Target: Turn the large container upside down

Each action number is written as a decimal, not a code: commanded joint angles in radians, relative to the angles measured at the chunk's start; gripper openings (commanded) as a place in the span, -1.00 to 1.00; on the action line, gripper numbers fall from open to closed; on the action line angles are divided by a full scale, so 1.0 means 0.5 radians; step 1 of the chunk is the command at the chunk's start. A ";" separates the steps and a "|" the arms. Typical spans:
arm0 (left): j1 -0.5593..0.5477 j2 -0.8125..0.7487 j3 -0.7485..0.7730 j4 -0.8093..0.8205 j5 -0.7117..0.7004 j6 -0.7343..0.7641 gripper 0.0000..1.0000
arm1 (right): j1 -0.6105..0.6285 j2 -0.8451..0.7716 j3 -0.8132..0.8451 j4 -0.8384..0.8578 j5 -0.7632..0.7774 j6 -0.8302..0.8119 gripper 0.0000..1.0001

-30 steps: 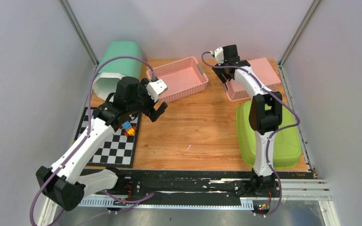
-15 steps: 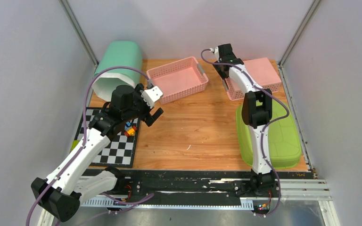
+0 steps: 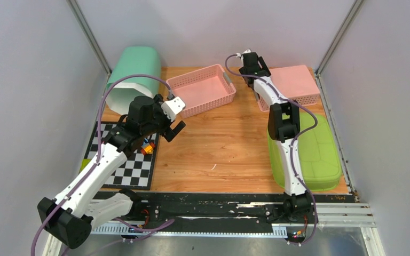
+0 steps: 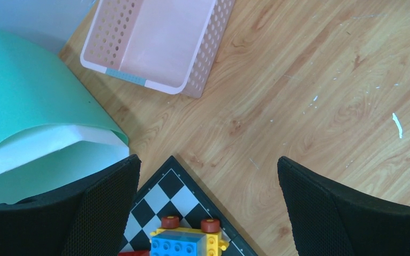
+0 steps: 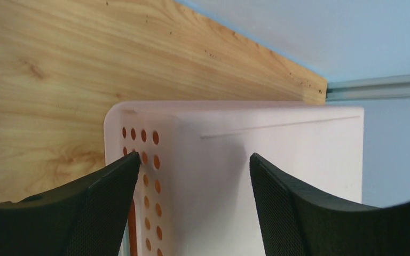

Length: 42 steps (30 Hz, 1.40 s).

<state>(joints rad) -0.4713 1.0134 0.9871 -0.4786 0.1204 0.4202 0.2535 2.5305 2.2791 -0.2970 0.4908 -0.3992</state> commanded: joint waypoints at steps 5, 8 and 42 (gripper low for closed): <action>0.019 0.035 -0.031 0.050 -0.102 0.029 1.00 | 0.036 -0.159 0.212 -0.125 -0.538 -0.229 0.65; 0.019 0.007 -0.052 0.069 -0.104 0.030 1.00 | 0.036 -0.514 -0.100 -0.185 -0.809 -0.433 0.71; 0.020 -0.068 -0.118 0.106 -0.020 0.016 1.00 | -0.212 -1.187 -1.495 -0.229 -0.644 -1.537 0.93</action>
<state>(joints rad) -0.4679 0.9882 0.9363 -0.4484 0.1017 0.4236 0.1608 1.8893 1.4960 -0.4778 0.1074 -1.1545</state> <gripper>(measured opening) 0.998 0.971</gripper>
